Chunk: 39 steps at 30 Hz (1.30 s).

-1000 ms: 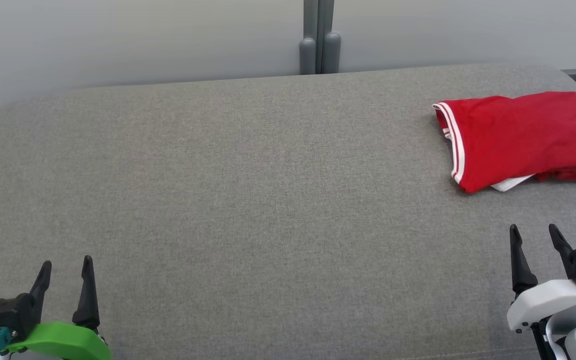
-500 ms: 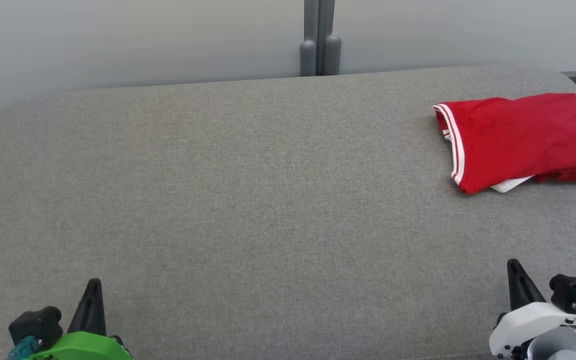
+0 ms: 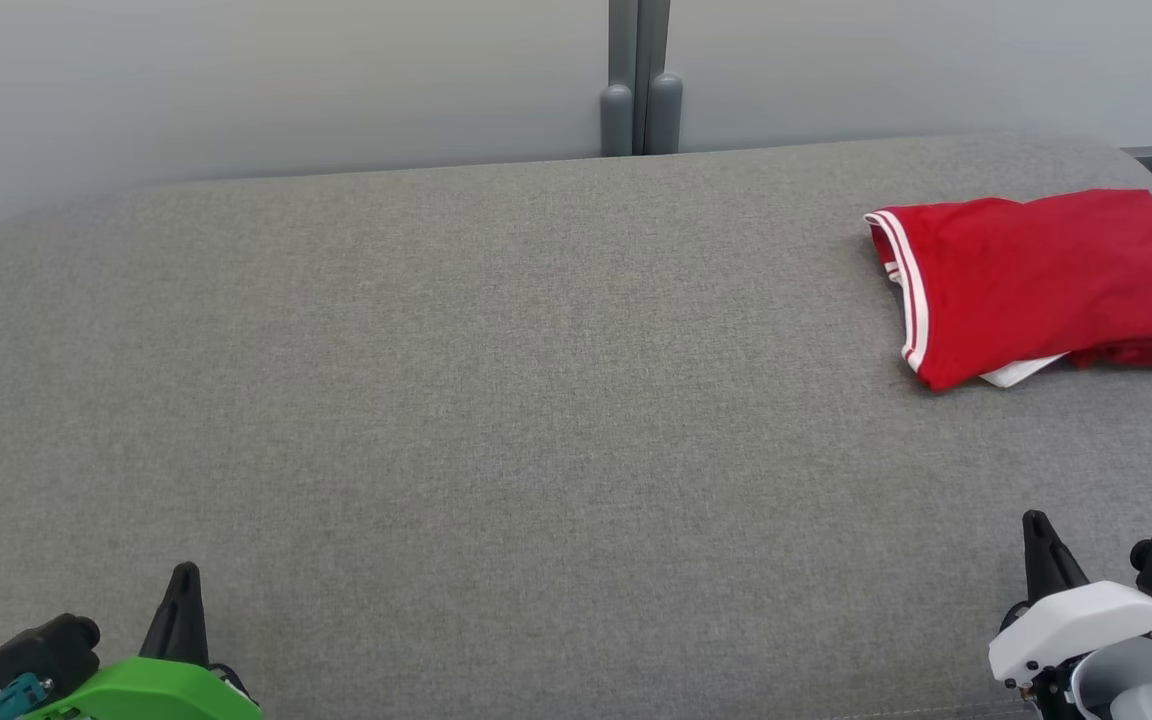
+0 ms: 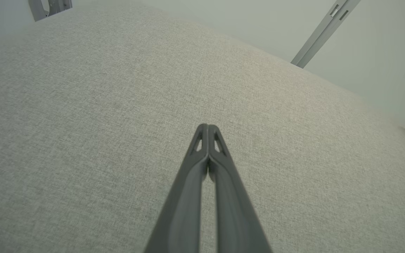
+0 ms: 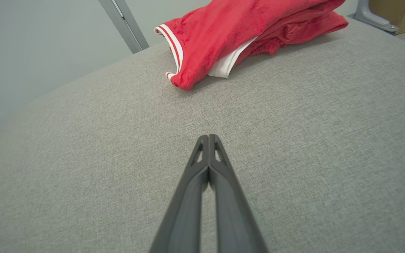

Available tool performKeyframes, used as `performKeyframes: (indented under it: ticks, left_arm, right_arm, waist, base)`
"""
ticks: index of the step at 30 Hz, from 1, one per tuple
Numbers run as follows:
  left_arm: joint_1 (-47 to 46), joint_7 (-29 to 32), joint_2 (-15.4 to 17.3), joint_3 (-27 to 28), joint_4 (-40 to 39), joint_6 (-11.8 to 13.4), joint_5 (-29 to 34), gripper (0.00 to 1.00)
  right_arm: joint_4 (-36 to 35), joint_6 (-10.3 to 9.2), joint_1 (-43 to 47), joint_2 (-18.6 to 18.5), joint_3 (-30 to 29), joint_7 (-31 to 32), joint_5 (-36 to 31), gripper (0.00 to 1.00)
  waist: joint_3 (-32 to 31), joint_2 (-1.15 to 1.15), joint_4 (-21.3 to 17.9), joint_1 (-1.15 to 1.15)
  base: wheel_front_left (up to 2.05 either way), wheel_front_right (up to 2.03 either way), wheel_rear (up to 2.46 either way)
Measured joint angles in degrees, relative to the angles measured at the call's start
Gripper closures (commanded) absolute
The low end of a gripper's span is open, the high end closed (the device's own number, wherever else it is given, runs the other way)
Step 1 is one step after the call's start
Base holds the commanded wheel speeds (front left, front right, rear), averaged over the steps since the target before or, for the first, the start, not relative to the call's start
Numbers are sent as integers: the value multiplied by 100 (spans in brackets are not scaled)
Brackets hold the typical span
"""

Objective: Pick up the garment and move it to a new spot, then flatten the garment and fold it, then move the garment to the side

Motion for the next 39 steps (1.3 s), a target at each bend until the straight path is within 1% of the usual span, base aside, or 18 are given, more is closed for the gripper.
performKeyframes:
  ticks: [7, 21, 23, 26, 39]
  left_arm:
    - [-9, 151, -115, 93, -1, -105, -410, 100]
    - [-40, 403, -221, 330, 0, -272, -1189, 100]
    - [-46, 453, -250, 359, 0, -302, -1287, 100]
    - [-51, 504, -293, 385, 0, -335, -1492, 100]
    - [-175, 756, -394, 595, 3, -502, -2264, 100]
  right_arm:
    - [-3, 87, -36, 107, -118, 162, 487, 100]
    - [-20, 259, -157, 191, -359, 421, 1436, 100]
    - [-23, 307, -166, 215, -386, 469, 1585, 100]
    - [-29, 320, -216, 272, -423, 503, 1783, 100]
    - [-71, 524, -325, 366, -651, 761, 2747, 100]
  waist:
    - [-16, 0, 0, 0]
    - [-46, 0, 0, 0]
    - [-51, 0, 0, 0]
    - [-57, 0, 0, 0]
    - [-87, 0, 1, 0]
  base:
    - [0, 0, 0]
    - [0, 0, 0]
    - [0, 0, 0]
    - [0, 0, 0]
    - [0, 0, 0]
